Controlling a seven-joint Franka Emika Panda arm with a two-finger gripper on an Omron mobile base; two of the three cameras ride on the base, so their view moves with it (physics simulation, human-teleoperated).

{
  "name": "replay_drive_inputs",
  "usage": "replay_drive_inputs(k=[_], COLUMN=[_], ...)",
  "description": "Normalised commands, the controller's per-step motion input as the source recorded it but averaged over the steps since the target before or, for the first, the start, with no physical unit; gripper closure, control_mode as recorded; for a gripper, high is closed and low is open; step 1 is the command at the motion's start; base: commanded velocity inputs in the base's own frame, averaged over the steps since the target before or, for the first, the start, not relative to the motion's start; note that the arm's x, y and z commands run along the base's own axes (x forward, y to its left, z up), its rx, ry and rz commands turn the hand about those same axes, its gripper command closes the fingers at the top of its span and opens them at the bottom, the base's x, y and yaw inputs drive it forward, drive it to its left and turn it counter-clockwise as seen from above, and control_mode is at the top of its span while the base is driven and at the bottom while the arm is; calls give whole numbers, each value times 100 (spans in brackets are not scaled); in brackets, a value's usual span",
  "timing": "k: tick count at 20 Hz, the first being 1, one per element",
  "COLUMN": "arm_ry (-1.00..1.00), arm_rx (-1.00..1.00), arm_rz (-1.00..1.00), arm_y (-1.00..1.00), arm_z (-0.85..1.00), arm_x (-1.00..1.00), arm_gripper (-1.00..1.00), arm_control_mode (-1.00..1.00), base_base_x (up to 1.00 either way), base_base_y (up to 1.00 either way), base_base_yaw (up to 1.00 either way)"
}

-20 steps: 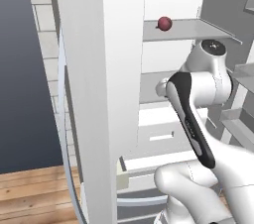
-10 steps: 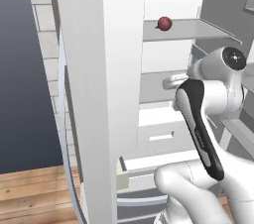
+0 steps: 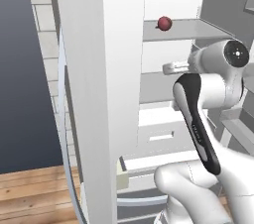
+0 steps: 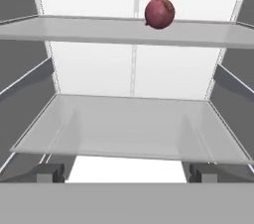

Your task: Grab the onions from the fridge, place them in the blender, close the lid, and turn on the blender to create a marinade.

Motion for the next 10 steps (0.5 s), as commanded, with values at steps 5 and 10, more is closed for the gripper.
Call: replay_drive_inputs(k=[5,10], arm_ry=[-1,0], arm_rx=[0,3], arm_rz=[-10,-8], arm_y=[-15,-30], arm_z=[48,24], arm_x=[41,50], arm_gripper=[-100,-100], arm_control_mode=[-100,-100], base_base_x=[0,0], base_base_y=[0,0], base_base_yaw=[0,0])
